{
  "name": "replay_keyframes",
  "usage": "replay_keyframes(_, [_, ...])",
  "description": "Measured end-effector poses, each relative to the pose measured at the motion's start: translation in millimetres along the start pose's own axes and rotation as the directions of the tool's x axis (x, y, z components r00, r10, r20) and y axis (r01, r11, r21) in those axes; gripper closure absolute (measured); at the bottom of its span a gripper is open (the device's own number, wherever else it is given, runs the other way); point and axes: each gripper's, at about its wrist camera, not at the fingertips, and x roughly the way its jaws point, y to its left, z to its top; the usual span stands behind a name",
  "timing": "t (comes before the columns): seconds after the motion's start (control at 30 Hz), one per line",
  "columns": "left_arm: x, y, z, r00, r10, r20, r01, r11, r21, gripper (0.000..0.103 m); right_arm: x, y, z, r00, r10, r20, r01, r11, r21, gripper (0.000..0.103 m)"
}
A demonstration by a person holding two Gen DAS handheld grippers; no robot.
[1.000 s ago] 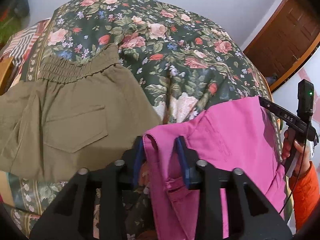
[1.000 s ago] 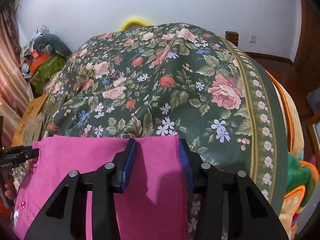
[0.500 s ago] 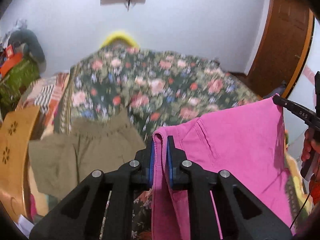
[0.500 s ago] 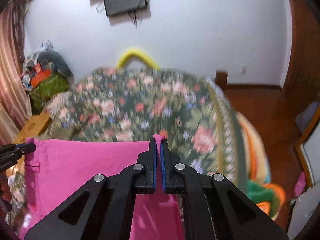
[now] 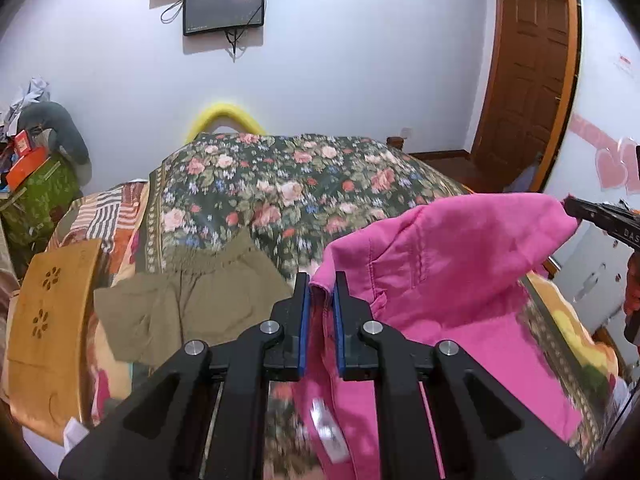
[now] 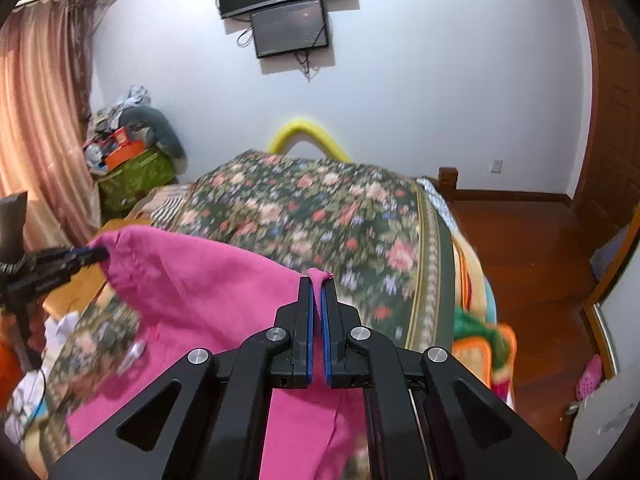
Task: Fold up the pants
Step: 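Lift both hems and fold the legs over toward the waistband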
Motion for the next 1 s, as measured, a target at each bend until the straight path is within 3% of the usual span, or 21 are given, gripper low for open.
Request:
replay_keyframes(0.27, [-23,-19,-80,0.995,0.012,-0.096,-0.006,0.998,0.068,0.093,-26,22,-77,0.991,0.017,-0.136,-0.017,1.0,0.004,0.1])
replay_keyframes(0.53, [-22,-31,-152,0.966,-0.003,-0.26,0.021,0.997,0.069,0.094,-18,26,-156,0.962,0.019,-0.273,-0.001,0.998,0.068,0.1])
replay_keyframes(0.73, [-44,-24,-164,0.964,0.025,-0.266,-0.009,0.998,0.061,0.094,-24,27,-181,0.943,-0.034,-0.33,0.054,0.997,0.053,0.099])
replay_keyframes(0.87, [-61,-24,-158,0.967,0.066,-0.246,-0.036,0.992,0.122,0.093,-43,28,-181,0.945,-0.075,-0.319,0.091,0.995,0.035,0.098])
replay_keyframes(0.97, [-72,-32,-149,0.973,0.075,-0.217,-0.036,0.983,0.18,0.077,-56,32,-174,0.953,-0.083,-0.293,0.097,0.995,0.035,0.09])
replay_keyframes(1.0, [-75,-37,-146,0.976,0.078,-0.204,-0.036,0.979,0.202,0.062,-58,34,-172,0.956,-0.079,-0.284,0.093,0.995,0.036,0.086])
